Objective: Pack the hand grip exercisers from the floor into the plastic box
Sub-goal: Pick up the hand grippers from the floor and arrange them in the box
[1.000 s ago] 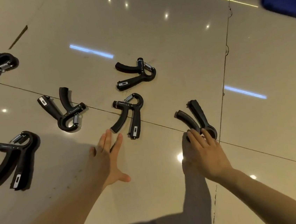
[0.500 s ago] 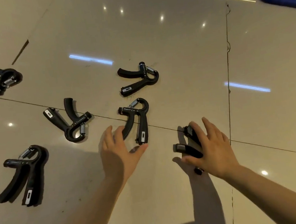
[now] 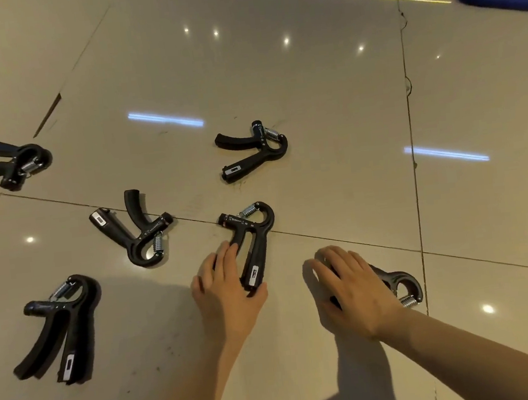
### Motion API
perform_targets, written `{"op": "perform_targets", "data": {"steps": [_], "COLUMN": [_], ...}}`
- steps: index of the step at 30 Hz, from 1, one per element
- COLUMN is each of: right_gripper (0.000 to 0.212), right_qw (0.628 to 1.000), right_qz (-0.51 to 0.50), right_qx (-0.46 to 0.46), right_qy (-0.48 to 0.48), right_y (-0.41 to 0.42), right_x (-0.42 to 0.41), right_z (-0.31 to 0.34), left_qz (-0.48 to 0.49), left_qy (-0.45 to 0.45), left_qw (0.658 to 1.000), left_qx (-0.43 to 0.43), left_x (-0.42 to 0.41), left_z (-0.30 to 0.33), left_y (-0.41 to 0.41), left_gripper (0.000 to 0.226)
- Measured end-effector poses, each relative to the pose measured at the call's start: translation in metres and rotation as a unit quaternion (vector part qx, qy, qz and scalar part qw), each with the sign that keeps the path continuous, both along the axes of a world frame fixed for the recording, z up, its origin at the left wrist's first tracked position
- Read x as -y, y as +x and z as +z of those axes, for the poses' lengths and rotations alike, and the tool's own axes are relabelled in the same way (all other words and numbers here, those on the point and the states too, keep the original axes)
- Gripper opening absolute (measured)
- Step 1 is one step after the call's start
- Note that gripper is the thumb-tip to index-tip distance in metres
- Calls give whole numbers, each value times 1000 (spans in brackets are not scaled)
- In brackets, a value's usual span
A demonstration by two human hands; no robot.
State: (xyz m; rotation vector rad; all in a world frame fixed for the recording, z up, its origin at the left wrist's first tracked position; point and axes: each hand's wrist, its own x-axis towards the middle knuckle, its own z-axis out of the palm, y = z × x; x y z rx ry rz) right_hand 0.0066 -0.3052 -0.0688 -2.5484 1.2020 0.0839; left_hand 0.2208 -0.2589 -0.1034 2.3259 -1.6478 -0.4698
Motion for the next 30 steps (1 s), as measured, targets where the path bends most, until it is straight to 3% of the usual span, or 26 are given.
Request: {"op": "perform_targets", "data": {"steps": [2, 5, 8, 14, 19, 26, 30], "right_gripper": [44, 58, 53, 75, 102, 104, 103], "right_qw": [999, 981, 953, 969, 941, 943, 950], "right_qz": [42, 186, 288, 215, 270, 276, 252], "right_qx": [8, -57, -97, -112, -200, -185, -176], "right_qy": [-5, 8, 5, 50, 46, -23, -58], "right_y": [-4, -16, -36, -46, -42, -41, -48], "right_x": [-12, -27, -37, -50, -40, -43, -59], "right_z": [2, 0, -2, 8, 13, 18, 21], "left_qz": [-16, -43, -56, -6, -6, -7, -12], "left_qy": [-6, -3, 5, 6, -23, -81, -24], "left_qw": [1000, 999, 998, 999, 999, 995, 997], "left_qx": [-10, -23, -13, -42, -46, -63, -67], "left_x": [-15, -34, -47, -49, -52, -91, -116], "left_z": [1, 5, 5, 2, 11, 24, 38], "left_y": [10, 20, 24, 22, 23, 15, 1], "left_gripper": [87, 88, 91, 107, 104, 91, 89]}}
